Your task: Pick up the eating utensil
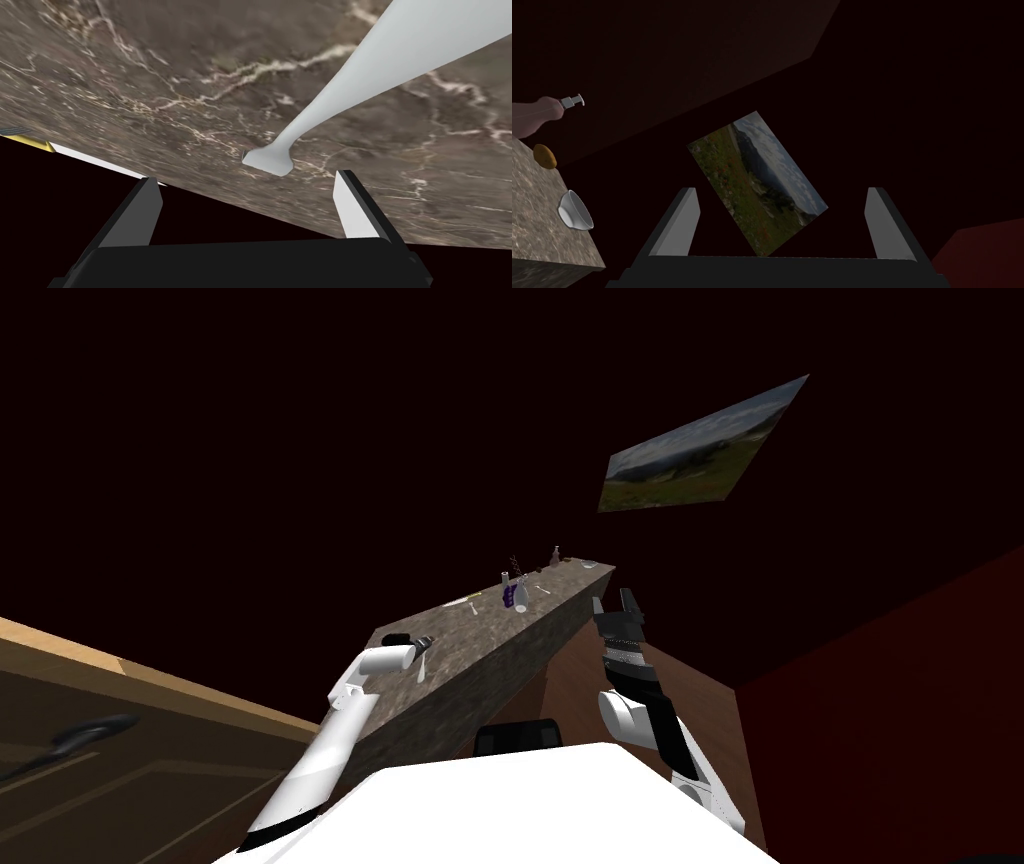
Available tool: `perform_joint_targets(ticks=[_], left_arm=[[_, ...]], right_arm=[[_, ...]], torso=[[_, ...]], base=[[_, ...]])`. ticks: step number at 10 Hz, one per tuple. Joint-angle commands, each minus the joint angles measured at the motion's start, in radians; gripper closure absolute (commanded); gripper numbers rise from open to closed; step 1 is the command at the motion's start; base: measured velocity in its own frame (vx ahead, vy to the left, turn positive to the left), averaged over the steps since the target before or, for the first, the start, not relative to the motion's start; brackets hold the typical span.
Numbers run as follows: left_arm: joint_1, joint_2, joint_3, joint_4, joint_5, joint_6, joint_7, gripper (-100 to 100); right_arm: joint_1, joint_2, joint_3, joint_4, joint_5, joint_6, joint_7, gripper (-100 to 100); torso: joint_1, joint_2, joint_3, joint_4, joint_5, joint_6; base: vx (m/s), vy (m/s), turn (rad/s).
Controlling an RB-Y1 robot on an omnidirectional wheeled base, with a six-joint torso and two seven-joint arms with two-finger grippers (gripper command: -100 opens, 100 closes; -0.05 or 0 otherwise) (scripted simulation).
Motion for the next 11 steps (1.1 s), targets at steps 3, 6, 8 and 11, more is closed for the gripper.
perform_joint_targets(ticks=[3, 6, 8, 11], left_arm=[[-0.017, -0.004, 0.001, 0.039, -0.024, -0.016, 0.024, -100], [-0.017, -0.002, 0.003, 0.042, -0.026, -0.017, 0.026, 100], [-0.017, -0.002, 0.003, 0.042, -0.026, -0.017, 0.026, 100], [-0.015, 0.013, 0.011, 0.016, -0.016, 0.022, 0.025, -100]], right_arm=[[0.0, 0.0, 0.0, 0.0, 0.0, 0.0, 0.0, 0], [0.0, 0.0, 0.0, 0.0, 0.0, 0.0, 0.0, 0], [0.0, 0.0, 0.0, 0.0, 0.0, 0.0, 0.0, 0], [0.0, 0.0, 0.0, 0.0, 0.0, 0.0, 0.0, 0]], torso=[[0.0, -0.001, -0.001, 0.0, 0.0, 0.0], [-0.004, -0.006, -0.003, -0.001, 0.0, 0.002], [-0.005, -0.008, -0.004, -0.001, 0.0, 0.002], [-0.01, -0.01, -0.005, -0.002, -0.001, 0.002]], base=[[-0.054, 0.049, -0.112], [-0.003, 0.003, 0.009], [0.0, 0.0, 0.0], [0.032, -0.059, -0.021]])
